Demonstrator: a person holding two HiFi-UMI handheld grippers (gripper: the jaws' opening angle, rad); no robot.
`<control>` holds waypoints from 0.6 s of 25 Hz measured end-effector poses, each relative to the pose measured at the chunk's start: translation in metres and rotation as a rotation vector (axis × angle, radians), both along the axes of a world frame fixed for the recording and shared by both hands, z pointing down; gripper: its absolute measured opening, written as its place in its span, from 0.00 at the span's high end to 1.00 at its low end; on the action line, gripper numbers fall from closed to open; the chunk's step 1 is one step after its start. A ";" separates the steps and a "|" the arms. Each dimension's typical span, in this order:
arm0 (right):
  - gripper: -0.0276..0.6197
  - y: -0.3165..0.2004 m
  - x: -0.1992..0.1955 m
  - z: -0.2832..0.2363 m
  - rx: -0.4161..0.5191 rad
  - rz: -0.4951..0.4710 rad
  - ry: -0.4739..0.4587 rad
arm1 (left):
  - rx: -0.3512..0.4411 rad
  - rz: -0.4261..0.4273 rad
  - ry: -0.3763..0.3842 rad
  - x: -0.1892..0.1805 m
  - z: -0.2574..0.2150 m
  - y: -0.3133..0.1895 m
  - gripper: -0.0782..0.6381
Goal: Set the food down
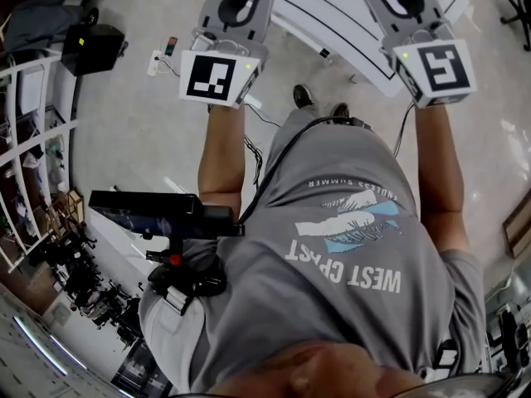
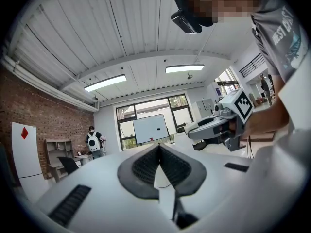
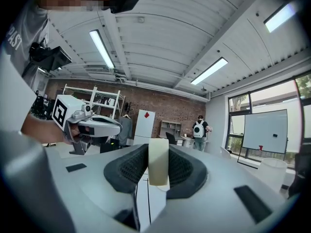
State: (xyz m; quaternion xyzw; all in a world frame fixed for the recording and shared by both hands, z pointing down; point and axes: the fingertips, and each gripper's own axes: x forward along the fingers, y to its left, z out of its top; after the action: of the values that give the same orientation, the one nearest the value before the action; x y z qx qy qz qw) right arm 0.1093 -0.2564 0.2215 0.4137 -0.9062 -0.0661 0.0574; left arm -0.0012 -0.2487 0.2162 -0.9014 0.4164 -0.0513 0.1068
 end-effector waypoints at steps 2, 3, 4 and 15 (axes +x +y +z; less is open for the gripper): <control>0.80 0.003 0.011 -0.001 -0.004 0.014 0.007 | -0.001 0.016 0.001 0.011 -0.002 0.000 0.88; 0.80 0.002 0.014 -0.001 -0.008 0.021 0.015 | 0.002 0.028 0.003 0.015 -0.004 -0.002 0.88; 0.80 -0.002 0.015 -0.001 -0.012 0.028 0.020 | 0.009 0.043 0.007 0.016 -0.005 -0.007 0.88; 0.80 -0.085 -0.068 0.065 -0.043 0.075 0.041 | 0.027 0.120 0.006 -0.064 0.052 -0.094 0.88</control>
State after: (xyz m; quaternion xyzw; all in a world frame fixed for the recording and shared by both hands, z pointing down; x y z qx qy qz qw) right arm 0.0413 -0.3416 0.2869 0.4445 -0.8899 -0.0531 0.0873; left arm -0.0650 -0.3422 0.2681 -0.9234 0.3627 -0.0366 0.1204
